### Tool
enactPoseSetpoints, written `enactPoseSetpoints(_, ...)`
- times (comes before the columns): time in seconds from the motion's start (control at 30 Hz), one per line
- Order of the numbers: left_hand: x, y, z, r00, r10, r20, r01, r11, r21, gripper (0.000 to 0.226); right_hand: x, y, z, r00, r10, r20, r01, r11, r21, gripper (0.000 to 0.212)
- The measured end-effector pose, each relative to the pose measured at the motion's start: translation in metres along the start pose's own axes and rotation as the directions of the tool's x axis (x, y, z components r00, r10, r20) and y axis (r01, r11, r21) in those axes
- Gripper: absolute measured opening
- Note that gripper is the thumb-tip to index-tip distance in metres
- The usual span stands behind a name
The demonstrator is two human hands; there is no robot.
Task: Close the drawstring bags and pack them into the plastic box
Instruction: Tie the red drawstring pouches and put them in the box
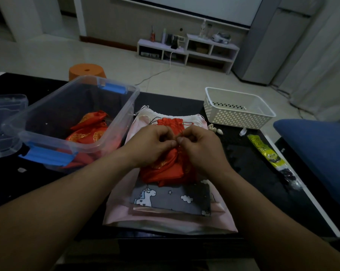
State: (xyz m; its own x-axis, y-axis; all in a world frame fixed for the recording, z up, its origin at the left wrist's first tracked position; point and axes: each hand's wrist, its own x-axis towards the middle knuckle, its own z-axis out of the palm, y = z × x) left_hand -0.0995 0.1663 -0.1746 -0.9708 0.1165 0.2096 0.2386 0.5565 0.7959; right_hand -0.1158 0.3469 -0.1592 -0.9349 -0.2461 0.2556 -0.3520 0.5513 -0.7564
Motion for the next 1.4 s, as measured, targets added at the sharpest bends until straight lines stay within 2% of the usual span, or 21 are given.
enactPoseSetpoints(0.13, -0.003, 0.001, -0.004, 0.999, 0.004, 0.038, -0.004, 1.0, -0.003, 0.015, -0.001, 0.001, 0.001, 0.998, 0.052, 0.023, -0.053, 0.998, 0.04, 0.009)
enactPoseSetpoints(0.4, -0.011, 0.001, -0.009, 0.994, -0.028, 0.11, 0.037, 0.996, -0.085, 0.006, -0.006, 0.0, 0.006, 0.999, 0.037, 0.028, -0.037, 0.999, 0.023, 0.019)
enactPoseSetpoints(0.6, -0.013, 0.002, -0.009, 0.996, 0.0, 0.085, 0.005, 0.998, -0.059, 0.013, -0.008, -0.003, 0.007, 0.999, 0.039, 0.019, -0.04, 0.999, 0.017, 0.009)
enactPoseSetpoints(0.83, -0.016, 0.0, -0.011, 0.994, -0.024, 0.105, 0.035, 0.995, -0.097, 0.01, -0.009, 0.0, 0.005, 0.996, 0.068, 0.056, -0.07, 0.997, 0.034, 0.009)
enactPoseSetpoints(1.1, -0.019, -0.003, -0.013, 0.995, -0.021, 0.096, 0.007, 0.989, 0.147, 0.011, -0.006, 0.005, 0.015, 0.964, 0.251, 0.084, -0.263, 0.947, 0.186, 0.014)
enactPoseSetpoints(1.4, -0.02, -0.006, -0.009, 0.997, -0.045, 0.062, 0.037, 0.991, 0.128, 0.012, -0.006, 0.003, 0.015, 0.944, 0.317, 0.093, -0.33, 0.884, 0.332, 0.017)
